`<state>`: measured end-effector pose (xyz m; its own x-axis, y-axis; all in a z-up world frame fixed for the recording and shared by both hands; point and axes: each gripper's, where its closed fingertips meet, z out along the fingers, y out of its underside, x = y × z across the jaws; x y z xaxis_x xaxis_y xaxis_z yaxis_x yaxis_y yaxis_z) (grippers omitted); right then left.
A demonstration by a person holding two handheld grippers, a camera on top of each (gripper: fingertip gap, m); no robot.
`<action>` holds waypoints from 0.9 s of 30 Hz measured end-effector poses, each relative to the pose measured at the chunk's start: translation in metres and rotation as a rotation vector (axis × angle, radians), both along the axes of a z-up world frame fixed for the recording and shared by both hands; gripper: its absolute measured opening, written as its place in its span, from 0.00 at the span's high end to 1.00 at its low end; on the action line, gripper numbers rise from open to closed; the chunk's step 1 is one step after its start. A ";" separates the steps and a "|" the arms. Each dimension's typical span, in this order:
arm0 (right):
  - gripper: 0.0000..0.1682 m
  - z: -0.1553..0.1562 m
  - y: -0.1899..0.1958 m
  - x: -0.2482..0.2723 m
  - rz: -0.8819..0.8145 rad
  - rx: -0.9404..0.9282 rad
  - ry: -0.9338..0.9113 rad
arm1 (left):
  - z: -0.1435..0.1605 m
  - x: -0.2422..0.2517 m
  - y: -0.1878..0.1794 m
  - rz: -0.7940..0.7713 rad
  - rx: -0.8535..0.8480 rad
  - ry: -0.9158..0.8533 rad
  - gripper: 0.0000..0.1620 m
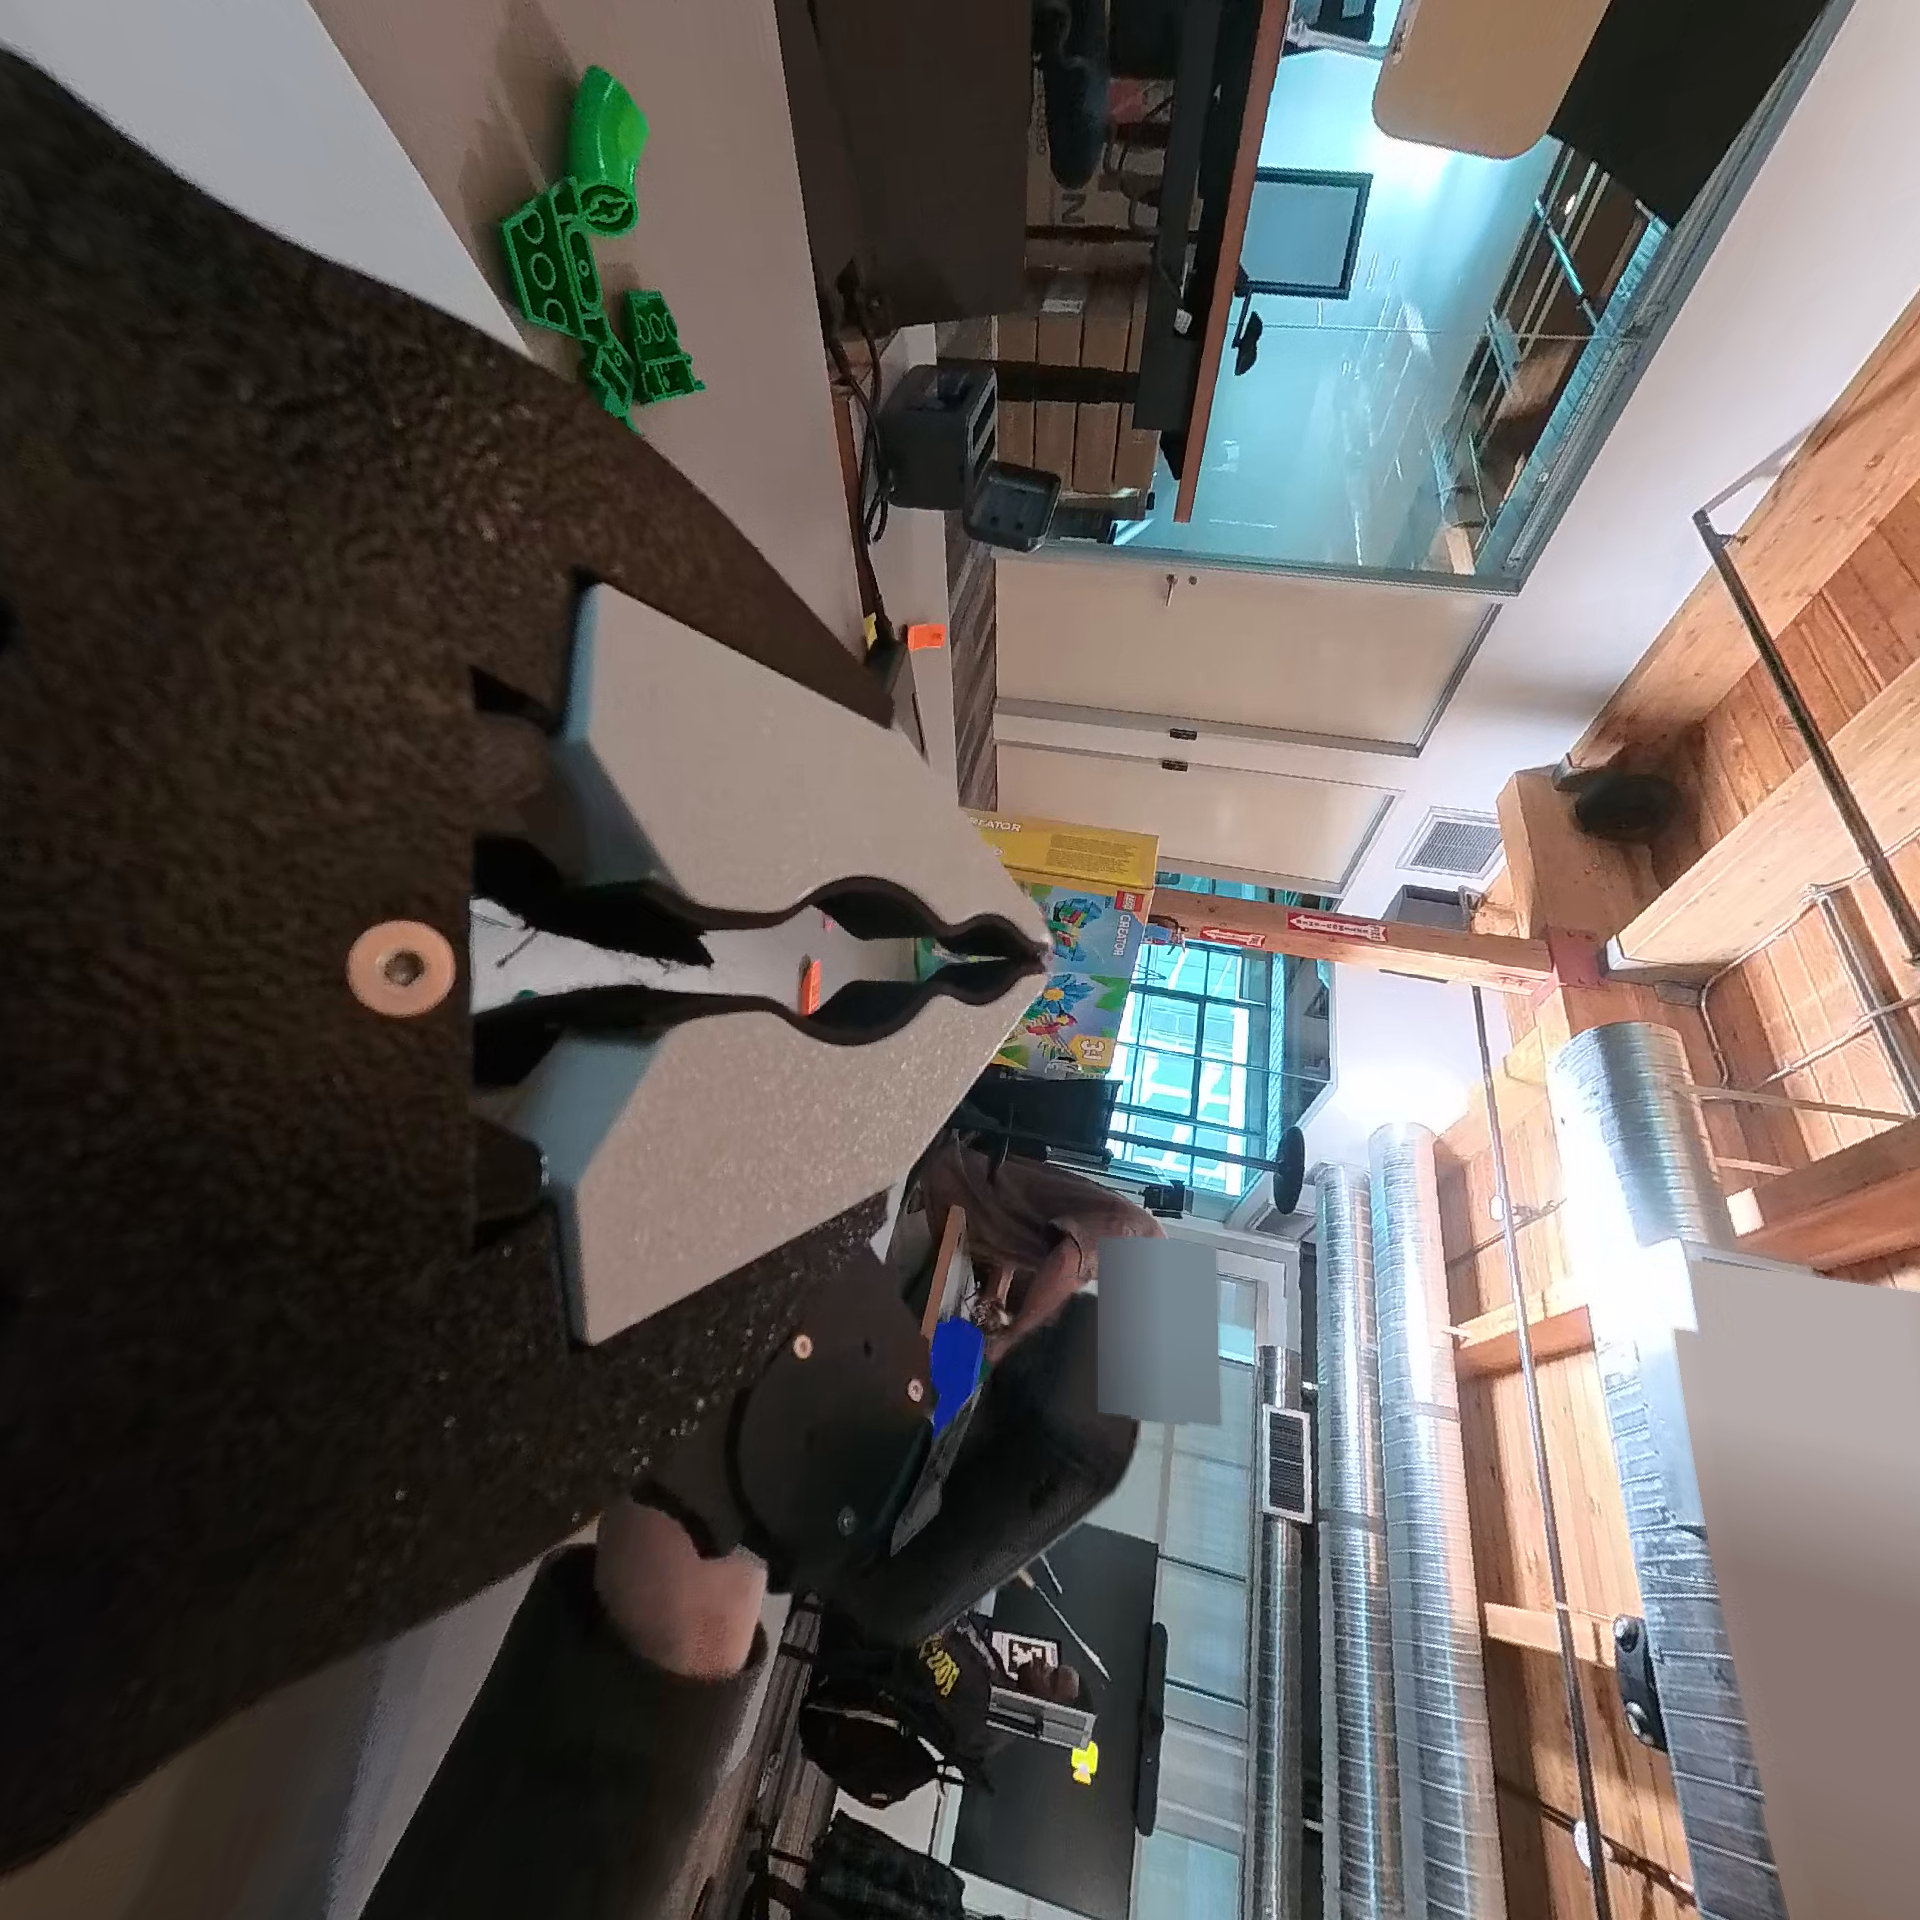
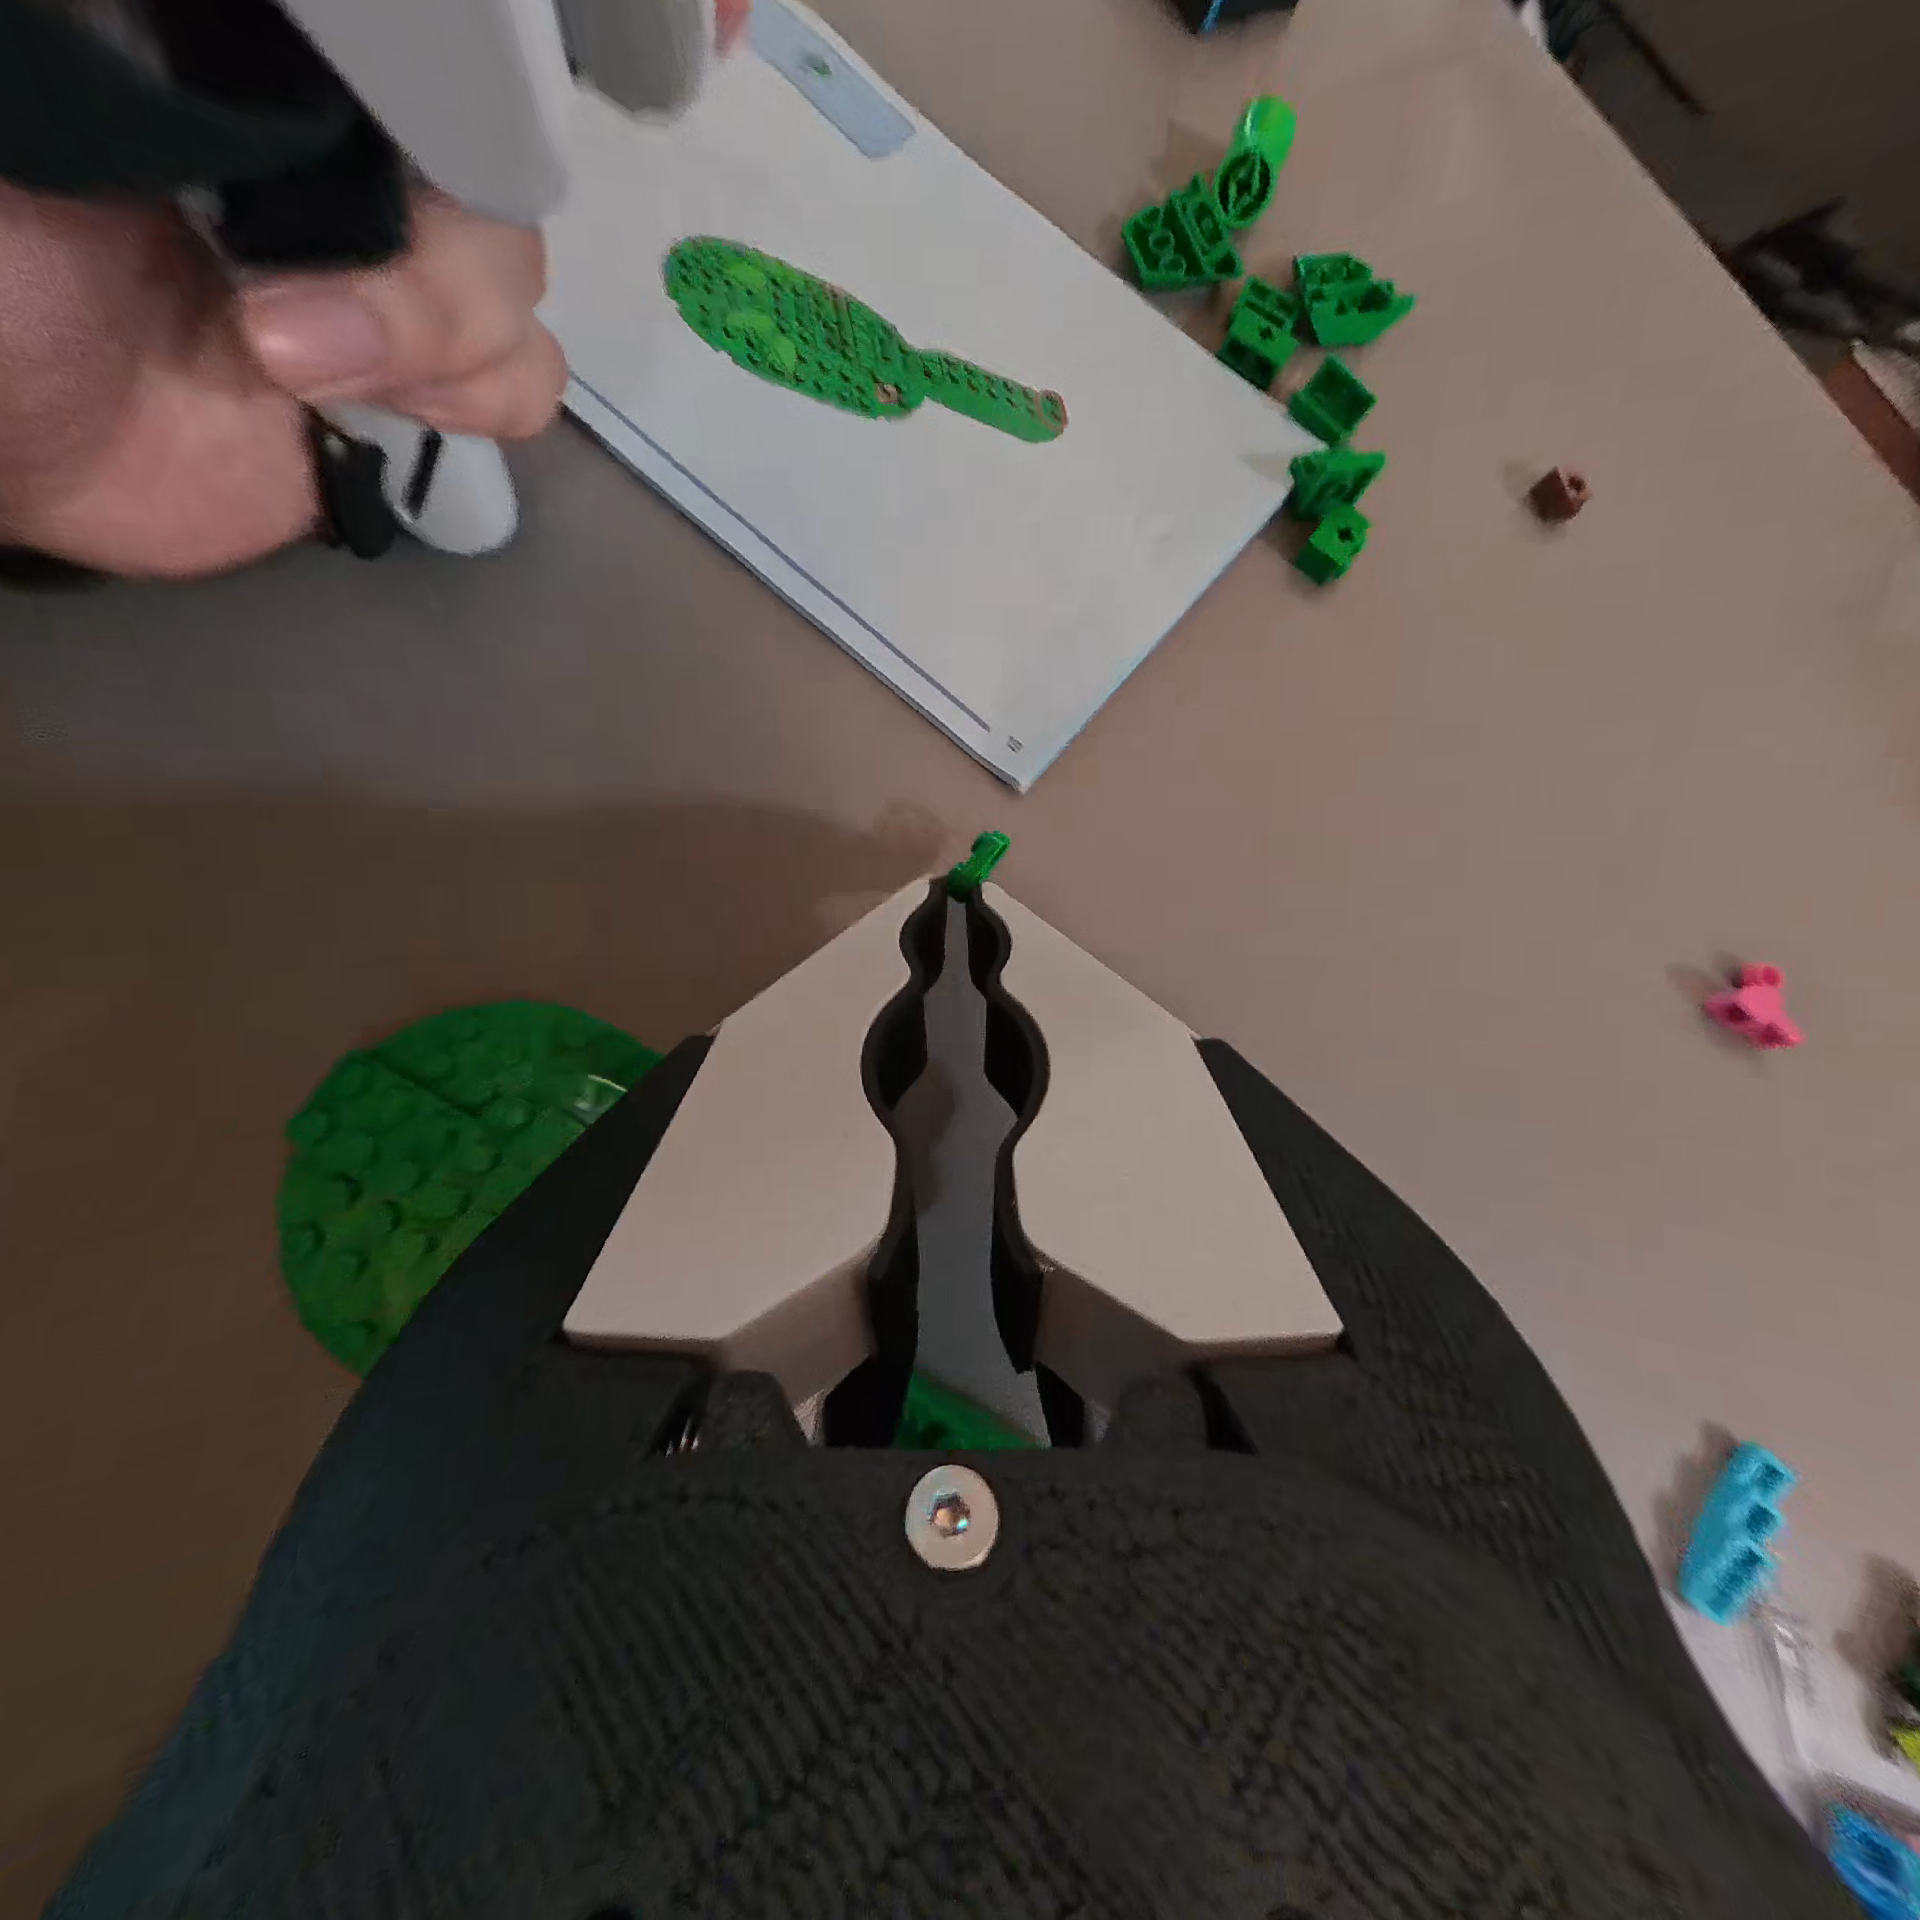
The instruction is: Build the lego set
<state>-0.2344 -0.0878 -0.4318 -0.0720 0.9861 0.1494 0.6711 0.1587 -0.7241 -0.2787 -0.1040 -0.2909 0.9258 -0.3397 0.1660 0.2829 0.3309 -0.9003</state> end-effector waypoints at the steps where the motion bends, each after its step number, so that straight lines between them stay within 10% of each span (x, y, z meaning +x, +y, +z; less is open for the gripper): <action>1: 0.99 0.006 -0.005 -0.002 0.008 -0.057 0.047 | -0.001 0.001 0.001 -0.008 -0.007 0.005 1.00; 10: 0.99 0.092 -0.045 0.012 0.201 -0.832 0.418 | -0.020 0.057 -0.018 -0.256 0.064 0.520 0.69; 14: 0.99 0.091 -0.067 0.022 0.306 -0.971 0.342 | -0.055 0.081 -0.030 -0.370 0.063 0.807 0.75; 27: 0.97 0.087 -0.061 0.025 0.294 -0.963 0.350 | -0.059 0.083 -0.032 -0.331 0.091 0.914 0.96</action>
